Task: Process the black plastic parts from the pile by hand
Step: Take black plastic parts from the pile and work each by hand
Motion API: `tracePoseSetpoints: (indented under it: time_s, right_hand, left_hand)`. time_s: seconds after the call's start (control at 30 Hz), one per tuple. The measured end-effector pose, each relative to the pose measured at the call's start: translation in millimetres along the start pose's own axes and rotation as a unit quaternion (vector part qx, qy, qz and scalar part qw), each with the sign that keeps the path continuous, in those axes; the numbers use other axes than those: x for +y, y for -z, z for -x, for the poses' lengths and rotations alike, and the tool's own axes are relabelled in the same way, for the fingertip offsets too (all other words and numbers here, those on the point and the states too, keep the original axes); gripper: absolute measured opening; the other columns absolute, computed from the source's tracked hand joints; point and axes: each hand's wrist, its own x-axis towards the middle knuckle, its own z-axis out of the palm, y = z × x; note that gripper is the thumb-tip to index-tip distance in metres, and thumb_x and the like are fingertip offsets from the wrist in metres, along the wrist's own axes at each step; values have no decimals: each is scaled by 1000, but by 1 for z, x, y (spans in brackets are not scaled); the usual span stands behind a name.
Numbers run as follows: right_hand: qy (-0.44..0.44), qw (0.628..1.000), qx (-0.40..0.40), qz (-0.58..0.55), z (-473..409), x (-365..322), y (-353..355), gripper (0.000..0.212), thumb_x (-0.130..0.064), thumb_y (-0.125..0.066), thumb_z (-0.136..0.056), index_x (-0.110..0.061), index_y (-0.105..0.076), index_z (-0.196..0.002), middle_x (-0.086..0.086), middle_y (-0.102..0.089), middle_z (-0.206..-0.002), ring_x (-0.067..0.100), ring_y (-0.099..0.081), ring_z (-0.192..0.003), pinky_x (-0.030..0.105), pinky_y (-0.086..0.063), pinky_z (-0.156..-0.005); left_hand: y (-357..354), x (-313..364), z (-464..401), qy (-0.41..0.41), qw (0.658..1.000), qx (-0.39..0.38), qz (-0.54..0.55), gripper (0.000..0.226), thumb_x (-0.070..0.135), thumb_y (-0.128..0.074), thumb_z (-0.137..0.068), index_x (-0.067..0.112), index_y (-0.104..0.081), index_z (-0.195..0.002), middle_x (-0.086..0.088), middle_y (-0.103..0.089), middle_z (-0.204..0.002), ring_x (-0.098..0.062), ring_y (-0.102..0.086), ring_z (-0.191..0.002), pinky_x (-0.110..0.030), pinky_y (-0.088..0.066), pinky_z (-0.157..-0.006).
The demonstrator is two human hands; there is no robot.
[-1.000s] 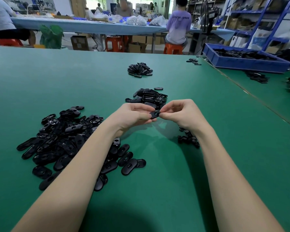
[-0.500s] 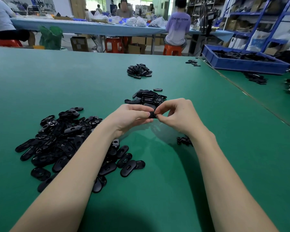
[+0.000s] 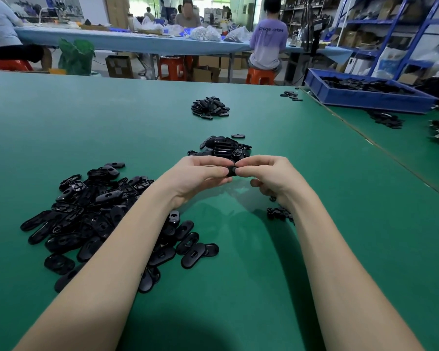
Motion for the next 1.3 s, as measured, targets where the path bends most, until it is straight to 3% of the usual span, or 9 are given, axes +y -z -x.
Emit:
tracePoseSetpoints:
  time_s: [0.33, 0.47, 0.7, 0.87, 1.03, 1.17, 1.3]
  right_hand:
    - [12, 999, 21, 27, 0, 0, -6, 6, -17, -81, -81, -22, -79, -77, -6, -64, -65, 9, -47, -55, 14, -29, -39]
    - [15, 999, 23, 19, 1, -1, -8, 5, -18, -82, -82, -21, -79, -79, -12, -59, -53, 10, -43, -56, 13, -28, -38]
    - [46, 994, 37, 87, 0, -1, -8, 6, -24, -82, -81, -27, -78, -77, -23, -52, -41, -11, -47, -40, 5, -29, -40]
    - [91, 988, 68, 106, 1, -5, -12, 13, -24, -81, -80, -30, -77, -69, -16, -73, -66, -8, -63, -63, 5, -41, -50]
    - [69, 989, 78, 106, 3, -8, -13, 12, -26, -82, -78, -32, -78, -68, -15, -74, -74, -2, -64, -76, 12, -43, -54]
    - [39, 996, 60, 52, 6, -11, -7, 7, -20, -84, -78, -26, -79, -77, -22, -58, -47, -8, -48, -41, 7, -31, -40]
    - [11, 998, 45, 33, 8, -12, -5, 9, -20, -85, -78, -26, -79, -81, -15, -58, -50, 4, -33, -38, 14, -24, -35]
  left_hand:
    - [1, -1, -1, -4, 1000, 7, 3, 19, -8, -65, -90, 3, -74, -102, -16, -76, -103, -23, -76, -91, -19, -58, -77]
    - [1, -1, -1, -8, 1000, 10, 6, 19, -9, -64, -90, 3, -73, -101, -15, -76, -101, -23, -76, -89, -19, -58, -76]
    - [-2, 0, -1, -33, 999, 27, -33, 19, -11, -62, -91, 1, -73, -102, -14, -77, -98, -22, -76, -86, -19, -59, -77]
    - [-1, 0, -4, -27, 999, 39, -8, 17, -9, -63, -91, 2, -74, -100, -17, -76, -100, -22, -76, -85, -17, -58, -75]
    - [0, 1, -2, -16, 999, 31, 9, 16, -7, -64, -91, 2, -74, -100, -17, -76, -100, -21, -76, -86, -16, -57, -74]
    - [-2, 3, -2, -6, 999, 23, 40, 15, -6, -66, -90, 1, -73, -101, -17, -76, -101, -21, -76, -89, -16, -57, -75]
    - [-2, 4, -2, 8, 998, 12, 59, 15, -6, -64, -91, 1, -73, -100, -16, -77, -99, -21, -76, -90, -17, -58, -75]
